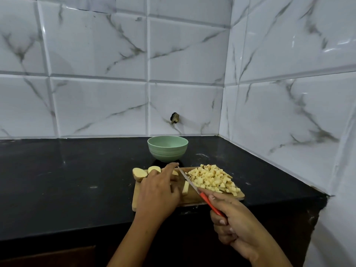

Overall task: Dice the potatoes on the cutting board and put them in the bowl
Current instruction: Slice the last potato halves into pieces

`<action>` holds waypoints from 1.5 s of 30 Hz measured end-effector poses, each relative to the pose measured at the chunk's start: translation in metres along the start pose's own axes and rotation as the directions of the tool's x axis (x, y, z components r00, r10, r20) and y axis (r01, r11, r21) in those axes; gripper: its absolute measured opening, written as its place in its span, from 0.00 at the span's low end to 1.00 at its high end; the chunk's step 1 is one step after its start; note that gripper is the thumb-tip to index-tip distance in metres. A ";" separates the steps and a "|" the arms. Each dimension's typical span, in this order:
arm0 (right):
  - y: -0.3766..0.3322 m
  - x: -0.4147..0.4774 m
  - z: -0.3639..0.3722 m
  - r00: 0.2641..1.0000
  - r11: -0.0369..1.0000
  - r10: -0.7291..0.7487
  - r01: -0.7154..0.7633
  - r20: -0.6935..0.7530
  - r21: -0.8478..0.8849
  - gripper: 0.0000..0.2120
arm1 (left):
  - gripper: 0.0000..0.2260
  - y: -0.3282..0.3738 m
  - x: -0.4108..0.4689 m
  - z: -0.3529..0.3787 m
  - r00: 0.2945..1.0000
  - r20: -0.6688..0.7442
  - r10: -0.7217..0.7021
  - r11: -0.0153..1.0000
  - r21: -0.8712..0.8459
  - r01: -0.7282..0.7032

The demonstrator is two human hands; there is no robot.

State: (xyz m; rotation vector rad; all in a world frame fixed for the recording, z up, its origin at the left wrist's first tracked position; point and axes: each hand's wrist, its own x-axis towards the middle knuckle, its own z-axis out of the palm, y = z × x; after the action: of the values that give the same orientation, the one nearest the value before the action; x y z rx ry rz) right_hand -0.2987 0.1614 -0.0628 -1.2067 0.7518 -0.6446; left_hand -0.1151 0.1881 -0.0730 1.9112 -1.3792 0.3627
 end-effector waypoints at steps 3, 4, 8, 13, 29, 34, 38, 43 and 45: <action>-0.002 -0.001 0.001 0.999 0.999 -0.032 0.031 -0.031 -0.015 0.15 | 0.22 0.002 -0.005 -0.003 0.999 0.003 0.033 0.999 -0.028 -0.033; -0.002 -0.003 0.002 0.998 0.999 -0.042 0.041 -0.043 -0.033 0.15 | 0.23 0.003 -0.005 -0.004 0.999 0.012 0.032 0.999 -0.033 -0.032; -0.002 -0.005 0.008 0.966 0.928 -0.210 0.148 -0.152 -0.342 0.13 | 0.24 0.006 -0.005 -0.006 0.996 0.078 0.050 0.999 -0.004 -0.050; 0.001 -0.008 0.010 0.822 0.388 -0.558 0.136 -0.115 -0.912 0.18 | 0.18 0.002 -0.007 -0.002 1.000 0.011 0.019 1.000 -0.015 -0.019; 0.005 -0.007 0.024 0.801 -0.056 -0.597 0.008 0.040 -0.998 0.23 | 0.12 0.001 -0.009 -0.004 0.999 -0.044 0.010 0.997 -0.082 -0.013; 0.003 0.009 0.021 0.797 -0.070 -0.603 -0.007 0.037 -0.998 0.23 | 0.14 0.000 -0.009 -0.005 0.997 -0.064 -0.043 0.989 -0.143 0.033; 0.005 0.001 0.018 0.778 -0.074 -0.626 0.020 0.063 -0.997 0.22 | 0.15 -0.001 -0.009 -0.005 0.998 -0.052 -0.037 0.985 -0.171 0.027; 0.008 0.003 0.019 0.798 -0.103 -0.597 0.028 0.084 -0.994 0.24 | 0.12 -0.003 -0.007 -0.003 0.999 -0.033 -0.031 0.982 -0.187 0.024; 0.002 0.001 0.017 0.785 -0.097 -0.612 0.049 0.099 -0.994 0.22 | 0.12 -0.004 -0.007 -0.003 0.999 -0.023 -0.031 0.980 -0.197 0.026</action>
State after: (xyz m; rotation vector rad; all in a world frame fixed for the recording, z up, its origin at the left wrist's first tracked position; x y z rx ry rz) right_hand -0.2845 0.1714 -0.0622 -2.8559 1.3860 -0.8020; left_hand -0.1137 0.1959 -0.0767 1.7558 -1.3180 0.2274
